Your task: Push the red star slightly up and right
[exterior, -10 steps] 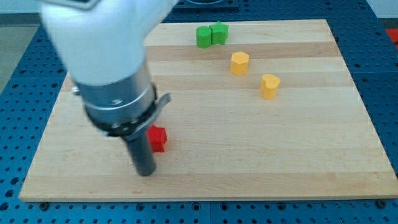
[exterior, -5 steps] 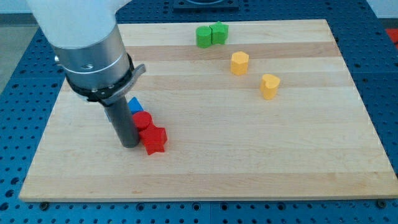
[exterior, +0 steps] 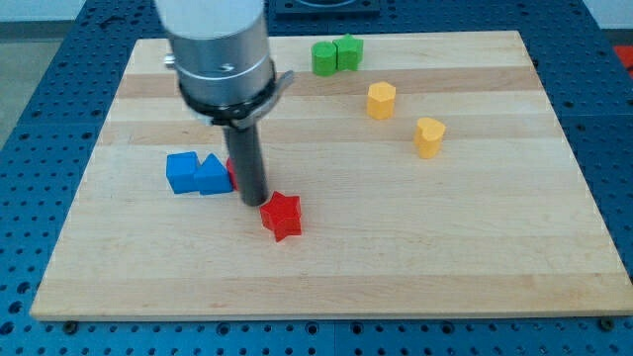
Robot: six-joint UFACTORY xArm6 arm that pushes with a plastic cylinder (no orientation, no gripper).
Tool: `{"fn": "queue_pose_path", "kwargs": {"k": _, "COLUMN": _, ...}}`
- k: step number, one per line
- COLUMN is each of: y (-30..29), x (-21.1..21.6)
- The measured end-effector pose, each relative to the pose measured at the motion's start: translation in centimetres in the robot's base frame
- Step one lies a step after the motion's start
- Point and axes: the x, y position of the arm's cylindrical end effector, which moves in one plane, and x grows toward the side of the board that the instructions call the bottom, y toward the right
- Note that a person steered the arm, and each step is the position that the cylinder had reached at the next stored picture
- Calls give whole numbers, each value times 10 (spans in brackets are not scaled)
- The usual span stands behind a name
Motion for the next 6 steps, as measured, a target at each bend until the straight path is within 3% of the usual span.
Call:
{"fn": "queue_pose_path", "kwargs": {"k": 1, "y": -57, "x": 29}}
{"fn": "queue_pose_path", "kwargs": {"k": 2, "y": -75, "x": 34}}
{"fn": "queue_pose_path", "kwargs": {"k": 3, "y": -38, "x": 86}}
{"fn": "queue_pose_path", "kwargs": {"k": 4, "y": -6, "x": 110}}
{"fn": "queue_pose_path", "kwargs": {"k": 6, "y": 52, "x": 106}}
